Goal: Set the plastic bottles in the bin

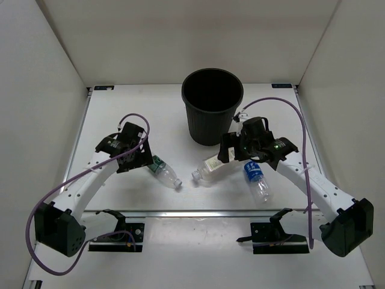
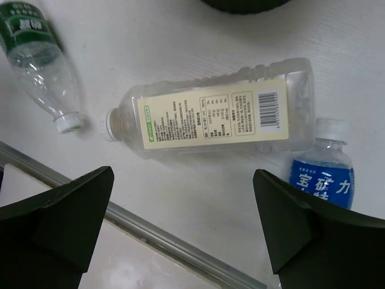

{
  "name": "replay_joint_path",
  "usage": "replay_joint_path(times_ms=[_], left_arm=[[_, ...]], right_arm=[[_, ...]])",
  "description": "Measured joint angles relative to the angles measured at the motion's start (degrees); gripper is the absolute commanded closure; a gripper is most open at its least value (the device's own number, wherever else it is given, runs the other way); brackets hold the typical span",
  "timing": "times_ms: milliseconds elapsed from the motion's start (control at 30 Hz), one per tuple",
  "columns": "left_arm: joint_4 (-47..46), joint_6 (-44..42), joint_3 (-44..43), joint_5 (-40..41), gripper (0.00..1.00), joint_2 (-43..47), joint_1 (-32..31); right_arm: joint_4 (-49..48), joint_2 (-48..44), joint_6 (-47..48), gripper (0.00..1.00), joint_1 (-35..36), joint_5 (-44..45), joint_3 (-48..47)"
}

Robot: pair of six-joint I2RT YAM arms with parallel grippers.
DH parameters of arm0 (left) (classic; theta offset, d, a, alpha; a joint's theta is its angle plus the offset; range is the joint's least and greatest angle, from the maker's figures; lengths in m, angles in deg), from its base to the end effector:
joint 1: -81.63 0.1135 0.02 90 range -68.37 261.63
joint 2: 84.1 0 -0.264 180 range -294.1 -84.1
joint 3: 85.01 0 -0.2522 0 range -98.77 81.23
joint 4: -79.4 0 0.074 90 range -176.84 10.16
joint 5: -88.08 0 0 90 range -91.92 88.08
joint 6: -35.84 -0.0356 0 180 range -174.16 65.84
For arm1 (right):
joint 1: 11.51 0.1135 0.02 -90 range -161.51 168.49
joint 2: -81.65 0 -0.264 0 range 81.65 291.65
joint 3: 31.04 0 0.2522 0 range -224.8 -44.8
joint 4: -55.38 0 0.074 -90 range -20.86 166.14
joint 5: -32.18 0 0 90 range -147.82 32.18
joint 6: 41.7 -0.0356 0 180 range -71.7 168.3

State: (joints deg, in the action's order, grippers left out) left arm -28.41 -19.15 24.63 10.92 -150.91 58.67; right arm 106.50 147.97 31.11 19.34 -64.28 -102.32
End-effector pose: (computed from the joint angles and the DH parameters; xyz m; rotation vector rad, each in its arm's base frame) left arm 0.1940 -0.0736 0.2705 -0.3415 2.6879 0.0191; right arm 0.2048 0.1270 0.2982 -0.3445 2.4116 0.5245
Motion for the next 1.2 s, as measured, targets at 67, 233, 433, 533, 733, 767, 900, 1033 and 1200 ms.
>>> replay_joint_path(times_ms=[67, 233, 433, 533, 733, 767, 900, 1033, 1200], left_arm=[[0.0, 0.0, 0.0, 0.2, 0.01, 0.7, 0.9], [-0.7, 2.0, 0.5, 2.2, 0.01, 3.0, 0.7], [-5.8, 6.1, 5.2, 1.8, 0.01, 0.0, -0.2], [-10.0, 8.6, 7.0, 1.1, 0.01, -2.3, -0.4], [-17.4, 13.4, 8.5, 1.3, 0.01, -4.5, -0.8], [-19.0, 14.1, 9.0, 1.3, 0.01, -4.5, -0.8], [-22.6, 15.7, 10.1, 1.2, 0.01, -5.5, -0.8], [-24.5, 15.9, 10.5, 1.3, 0.01, -8.9, -1.3], [-25.9, 16.2, 12.6, 1.1, 0.19, -13.6, -2.0]], right_arm=[[-0.8, -1.3, 0.0, 0.01, -0.7, -0.1, 0.0], [-2.4, -4.9, 0.0, 0.01, -0.5, 1.1, 0.0], [-1.4, -3.5, 0.9, 0.01, 4.4, 9.5, -1.3], [-0.3, -2.9, 0.8, 0.01, 2.7, 9.9, -1.3], [0.5, -2.9, 0.2, 0.01, 1.0, 10.5, -1.2], [0.5, -2.9, 0.0, 0.01, 0.9, 10.3, -1.1], [0.3, -2.9, -0.7, 0.01, -0.3, 9.8, 0.2], [0.7, -2.8, -0.8, 0.01, -1.8, 9.3, 1.2], [0.7, -2.8, -0.8, 0.01, -2.1, 10.1, 1.2]])
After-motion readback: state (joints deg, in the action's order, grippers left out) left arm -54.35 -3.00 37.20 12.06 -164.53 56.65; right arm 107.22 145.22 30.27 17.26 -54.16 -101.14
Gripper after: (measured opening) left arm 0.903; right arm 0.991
